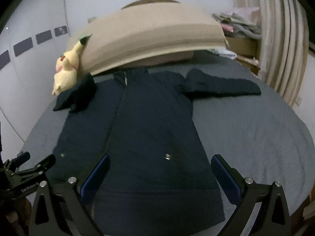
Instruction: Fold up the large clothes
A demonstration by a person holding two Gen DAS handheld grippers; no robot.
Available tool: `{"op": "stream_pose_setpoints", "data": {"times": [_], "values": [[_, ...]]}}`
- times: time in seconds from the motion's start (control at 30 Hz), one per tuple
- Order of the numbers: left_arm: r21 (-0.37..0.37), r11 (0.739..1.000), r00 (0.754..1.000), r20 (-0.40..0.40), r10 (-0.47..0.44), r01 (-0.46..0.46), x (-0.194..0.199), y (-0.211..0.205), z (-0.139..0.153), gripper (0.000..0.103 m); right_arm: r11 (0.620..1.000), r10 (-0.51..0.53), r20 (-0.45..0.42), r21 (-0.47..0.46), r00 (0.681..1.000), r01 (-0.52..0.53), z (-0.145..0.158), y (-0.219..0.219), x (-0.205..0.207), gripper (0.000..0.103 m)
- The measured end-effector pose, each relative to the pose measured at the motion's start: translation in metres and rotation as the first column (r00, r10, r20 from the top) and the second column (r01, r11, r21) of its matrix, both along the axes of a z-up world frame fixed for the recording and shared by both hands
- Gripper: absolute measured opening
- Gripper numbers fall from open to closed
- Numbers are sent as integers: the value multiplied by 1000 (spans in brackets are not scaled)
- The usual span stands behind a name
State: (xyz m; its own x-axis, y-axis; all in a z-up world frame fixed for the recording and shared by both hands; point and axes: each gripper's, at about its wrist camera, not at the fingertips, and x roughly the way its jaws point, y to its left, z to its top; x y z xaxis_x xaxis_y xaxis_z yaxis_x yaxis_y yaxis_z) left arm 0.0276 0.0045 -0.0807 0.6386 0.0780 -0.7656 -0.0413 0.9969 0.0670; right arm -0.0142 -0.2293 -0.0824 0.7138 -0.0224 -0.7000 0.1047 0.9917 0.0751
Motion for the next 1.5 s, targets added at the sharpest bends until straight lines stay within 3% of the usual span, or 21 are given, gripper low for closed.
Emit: {"op": "stream_pose_setpoints", "data": {"times": [0.2, 0.37, 0.5, 0.57, 0.73, 0.8, 0.93, 1.07, 1.13, 1.17, 1.2, 1.23, 1.27, 1.33, 1.5], "values": [[60, 998, 996, -86, 39, -33, 23, 14, -39, 103, 989, -65, -106, 123, 992, 78, -35, -84, 26, 103], [88, 996, 998, -55, 30, -25, 40, 8, -40, 103, 942, -126, -121, 296, 985, 157, -47, -167, 62, 103], [116, 993, 997, -69, 16, -8, 58, 4, -57, 103, 835, -196, -85, 508, 977, 212, -55, -236, 102, 103], [117, 993, 992, -123, 25, -10, 67, 7, -78, 103, 772, -253, -84, 583, 964, 254, -63, -269, 125, 101], [-95, 994, 992, -118, 43, -54, 68, 35, -94, 103, 628, -393, -127, 686, 911, 367, -88, -336, 177, 80], [-91, 995, 996, -72, 44, -51, 63, 34, -97, 103, 602, -424, -145, 693, 894, 397, -96, -354, 199, 71], [-47, 998, 998, -27, 50, -51, 58, 26, -102, 103, 570, -470, -159, 696, 868, 436, -109, -378, 237, 70], [-55, 997, 999, -21, 50, -51, 58, 27, -102, 103, 530, -520, -184, 697, 834, 483, -124, -397, 268, 70], [-57, 997, 999, -17, 50, -51, 56, 27, -102, 103, 531, -534, -184, 687, 825, 497, -126, -398, 277, 70], [-58, 997, 999, -15, 50, -50, 56, 27, -102, 103, 541, -538, -184, 673, 823, 504, -125, -399, 283, 64], [-59, 997, 999, -14, 49, -50, 56, 27, -102, 103, 563, -537, -191, 644, 822, 518, -127, -398, 286, 31], [-61, 997, 999, -13, 49, -50, 58, 28, -103, 103, 597, -532, -220, 587, 818, 547, -123, -398, 296, 17], [-64, 997, 999, -13, 49, -50, 58, 29, -103, 103, 612, -525, -219, 574, 822, 544, -116, -402, 300, 15], [-70, 996, 999, -12, 48, -49, 60, 30, -103, 103, 679, -520, -159, 520, 839, 519, -88, -393, 306, 11], [-79, 996, 999, -10, 47, -48, 60, 31, -104, 103, 847, -406, 13, 381, 914, 371, -2, -330, 318, 10]]}}
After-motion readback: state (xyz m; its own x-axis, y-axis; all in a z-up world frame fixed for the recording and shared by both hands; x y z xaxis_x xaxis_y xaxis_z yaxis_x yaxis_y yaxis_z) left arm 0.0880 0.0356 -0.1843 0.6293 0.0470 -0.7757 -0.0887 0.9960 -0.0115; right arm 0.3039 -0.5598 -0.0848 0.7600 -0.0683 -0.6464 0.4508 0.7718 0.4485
